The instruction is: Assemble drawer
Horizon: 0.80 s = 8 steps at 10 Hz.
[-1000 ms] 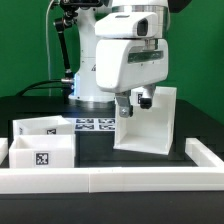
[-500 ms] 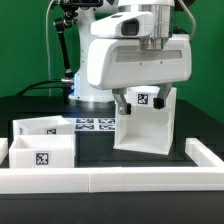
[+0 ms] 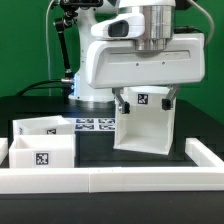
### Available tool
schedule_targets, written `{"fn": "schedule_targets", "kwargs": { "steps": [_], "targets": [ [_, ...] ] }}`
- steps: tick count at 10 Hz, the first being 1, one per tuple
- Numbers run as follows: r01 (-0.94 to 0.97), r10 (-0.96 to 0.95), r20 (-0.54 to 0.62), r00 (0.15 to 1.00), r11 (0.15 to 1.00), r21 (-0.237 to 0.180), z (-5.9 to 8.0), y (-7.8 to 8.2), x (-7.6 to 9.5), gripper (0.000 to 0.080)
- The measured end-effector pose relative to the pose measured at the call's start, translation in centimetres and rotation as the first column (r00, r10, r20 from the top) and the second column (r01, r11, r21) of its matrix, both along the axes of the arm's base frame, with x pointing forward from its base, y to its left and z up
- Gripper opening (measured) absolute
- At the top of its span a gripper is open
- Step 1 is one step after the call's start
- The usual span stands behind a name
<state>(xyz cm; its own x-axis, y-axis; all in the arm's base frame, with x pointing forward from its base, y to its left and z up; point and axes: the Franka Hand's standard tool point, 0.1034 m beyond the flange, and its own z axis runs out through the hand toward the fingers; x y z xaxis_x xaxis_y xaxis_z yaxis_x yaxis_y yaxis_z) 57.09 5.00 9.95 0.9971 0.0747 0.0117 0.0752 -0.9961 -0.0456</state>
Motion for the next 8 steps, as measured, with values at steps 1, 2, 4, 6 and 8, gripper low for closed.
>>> {"fn": "schedule_targets", "kwargs": {
  "steps": [1, 2, 4, 6, 8],
  "targets": [
    [0.121, -0.121, -0.004, 0.993, 0.993, 0.001, 0.3, 0.6, -0.2, 0.0650],
    [0.228, -0.228, -0.009, 0.974, 0.974, 0.002, 0.5, 1.3, -0.2, 0.0650],
    [0.360, -0.360, -0.020, 0.933, 0.933, 0.011, 0.5, 2.6, -0.4, 0.0650],
    [0.349, -0.349, -0.013, 0.937, 0.937, 0.013, 1.3, 2.9, -0.4, 0.0650],
    [0.347, -0.347, 0.008, 0.938, 0.938, 0.016, 3.3, 3.8, -1.3, 0.0650]
  ]
}}
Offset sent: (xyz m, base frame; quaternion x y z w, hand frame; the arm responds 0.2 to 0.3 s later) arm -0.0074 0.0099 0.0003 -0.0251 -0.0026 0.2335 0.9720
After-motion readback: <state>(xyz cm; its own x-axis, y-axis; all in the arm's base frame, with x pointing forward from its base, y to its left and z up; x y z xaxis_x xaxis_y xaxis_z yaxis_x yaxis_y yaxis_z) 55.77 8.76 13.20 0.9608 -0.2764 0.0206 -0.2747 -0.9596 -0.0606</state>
